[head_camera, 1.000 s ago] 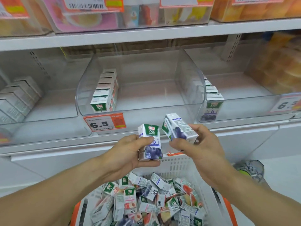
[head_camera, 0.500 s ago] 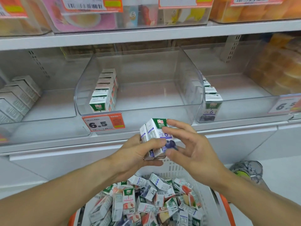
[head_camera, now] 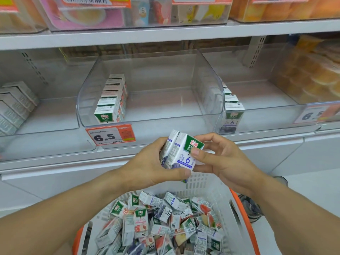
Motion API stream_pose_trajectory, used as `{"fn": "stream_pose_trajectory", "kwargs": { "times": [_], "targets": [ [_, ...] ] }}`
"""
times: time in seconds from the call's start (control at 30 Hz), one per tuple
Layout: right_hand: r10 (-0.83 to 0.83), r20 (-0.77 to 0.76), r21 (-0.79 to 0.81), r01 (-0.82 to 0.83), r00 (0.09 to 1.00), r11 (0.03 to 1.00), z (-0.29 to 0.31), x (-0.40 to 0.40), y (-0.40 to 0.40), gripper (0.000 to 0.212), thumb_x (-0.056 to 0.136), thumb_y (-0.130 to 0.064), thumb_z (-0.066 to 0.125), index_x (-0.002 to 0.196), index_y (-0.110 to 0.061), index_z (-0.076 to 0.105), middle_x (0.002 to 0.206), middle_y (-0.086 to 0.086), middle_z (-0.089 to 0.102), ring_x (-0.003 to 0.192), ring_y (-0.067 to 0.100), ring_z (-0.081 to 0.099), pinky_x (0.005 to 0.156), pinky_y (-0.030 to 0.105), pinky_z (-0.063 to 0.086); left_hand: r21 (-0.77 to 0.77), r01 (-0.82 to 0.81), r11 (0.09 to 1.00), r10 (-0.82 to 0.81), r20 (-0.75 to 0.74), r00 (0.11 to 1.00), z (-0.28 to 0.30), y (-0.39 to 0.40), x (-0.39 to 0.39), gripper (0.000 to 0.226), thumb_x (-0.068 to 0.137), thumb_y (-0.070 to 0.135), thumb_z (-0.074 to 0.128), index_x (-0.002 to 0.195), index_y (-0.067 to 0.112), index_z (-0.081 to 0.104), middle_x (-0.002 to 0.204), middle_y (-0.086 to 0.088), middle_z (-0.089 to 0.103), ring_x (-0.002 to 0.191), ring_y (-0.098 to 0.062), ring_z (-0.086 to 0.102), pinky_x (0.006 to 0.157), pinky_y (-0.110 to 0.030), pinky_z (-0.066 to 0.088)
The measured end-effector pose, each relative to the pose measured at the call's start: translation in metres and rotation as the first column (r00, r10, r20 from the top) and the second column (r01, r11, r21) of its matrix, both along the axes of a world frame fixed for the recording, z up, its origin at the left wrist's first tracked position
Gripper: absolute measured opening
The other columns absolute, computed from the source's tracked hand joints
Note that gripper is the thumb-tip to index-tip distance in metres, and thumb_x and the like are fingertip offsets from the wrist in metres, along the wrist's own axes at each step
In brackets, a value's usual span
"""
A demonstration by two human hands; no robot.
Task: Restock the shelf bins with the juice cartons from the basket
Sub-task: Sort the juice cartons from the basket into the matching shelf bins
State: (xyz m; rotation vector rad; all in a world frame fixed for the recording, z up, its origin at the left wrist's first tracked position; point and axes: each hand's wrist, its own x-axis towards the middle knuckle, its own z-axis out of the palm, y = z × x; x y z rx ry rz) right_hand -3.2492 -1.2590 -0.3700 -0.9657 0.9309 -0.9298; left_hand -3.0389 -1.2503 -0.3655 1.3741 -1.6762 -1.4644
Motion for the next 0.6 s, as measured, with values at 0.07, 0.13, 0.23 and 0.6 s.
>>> {"fn": "stream_pose_trajectory", "kwargs": {
  "times": [0.07,0.13,0.23,0.6],
  "targets": [
    [-0.02,0.008,0.002,0.02,1.0,1.0,0.001,0.002,0.0,0.054,0.069,-0.011,0.077,0.117,0.005,0.058,0.122,0.029,0.06,0.093,0.036,0.073,0.075,0.044,0.062,-0.069,-0.056,0.996,0.06,0.056,0.997,0.001,0.001,-0.004,0.073,0.068,0.022,0.09,0.129,0.021,0.05,0.106,0.003,0.073,0.093,-0.013,0.072,0.086,-0.034,0.059],
    [-0.034,0.002,0.015,0.034,0.999,0.999,0.004,0.002,0.0,0.057,0.068,-0.012,0.077,0.119,0.002,0.057,0.124,0.028,0.06,0.091,0.036,0.074,0.074,0.042,0.062,-0.097,-0.072,0.993,0.077,0.052,0.996,0.004,-0.002,-0.005,0.068,0.069,0.019,0.09,0.126,0.022,0.053,0.107,0.004,0.073,0.094,-0.011,0.071,0.088,-0.035,0.058],
    [0.034,0.041,0.072,-0.037,0.999,0.997,0.007,-0.004,-0.005,0.068,0.068,-0.011,0.079,0.131,-0.012,0.055,0.128,0.025,0.06,0.098,0.036,0.072,0.079,0.045,0.061,-0.12,0.016,0.993,-0.008,0.067,0.998,0.01,-0.006,-0.002,0.066,0.067,0.027,0.088,0.125,0.027,0.056,0.108,0.005,0.073,0.099,-0.016,0.071,0.091,-0.044,0.057],
    [0.183,-0.171,-0.108,-0.203,0.968,0.973,0.013,-0.048,-0.009,0.087,0.065,-0.015,0.088,0.14,-0.031,0.046,0.121,0.021,0.067,0.108,0.035,0.068,0.089,0.05,0.057,-0.27,0.046,0.962,-0.034,0.047,0.998,0.018,-0.013,-0.022,0.066,0.065,0.031,0.09,0.124,0.027,0.059,0.104,0.008,0.074,0.096,-0.009,0.07,0.081,-0.02,0.054]
  ]
}}
